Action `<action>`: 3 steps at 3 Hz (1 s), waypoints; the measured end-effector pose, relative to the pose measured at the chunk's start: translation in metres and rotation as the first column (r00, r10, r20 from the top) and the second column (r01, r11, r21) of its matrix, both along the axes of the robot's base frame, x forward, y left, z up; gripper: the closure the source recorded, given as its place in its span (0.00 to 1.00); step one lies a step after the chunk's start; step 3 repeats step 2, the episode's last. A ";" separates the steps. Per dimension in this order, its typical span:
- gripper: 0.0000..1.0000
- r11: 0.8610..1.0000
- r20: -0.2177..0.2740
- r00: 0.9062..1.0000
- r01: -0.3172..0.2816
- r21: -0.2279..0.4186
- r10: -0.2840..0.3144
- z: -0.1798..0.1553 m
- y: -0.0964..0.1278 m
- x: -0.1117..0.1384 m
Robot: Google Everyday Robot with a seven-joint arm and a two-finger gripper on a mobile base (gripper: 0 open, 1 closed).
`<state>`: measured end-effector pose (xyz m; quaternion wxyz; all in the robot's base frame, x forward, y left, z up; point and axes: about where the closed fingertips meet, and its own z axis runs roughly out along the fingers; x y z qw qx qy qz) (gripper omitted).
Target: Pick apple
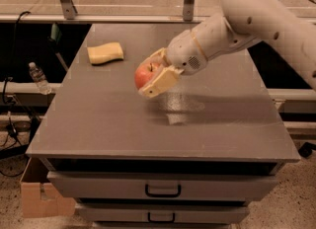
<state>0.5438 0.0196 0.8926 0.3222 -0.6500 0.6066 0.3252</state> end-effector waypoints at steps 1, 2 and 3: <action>1.00 0.988 -0.029 0.996 -0.083 0.131 0.088 0.047 0.003 -0.020; 1.00 0.985 -0.031 0.994 -0.095 0.145 0.101 0.053 0.006 -0.023; 1.00 0.985 -0.031 0.994 -0.095 0.145 0.101 0.053 0.006 -0.023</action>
Offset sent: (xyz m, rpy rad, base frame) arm -0.0171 0.0029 0.0408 0.1129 0.0301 0.0749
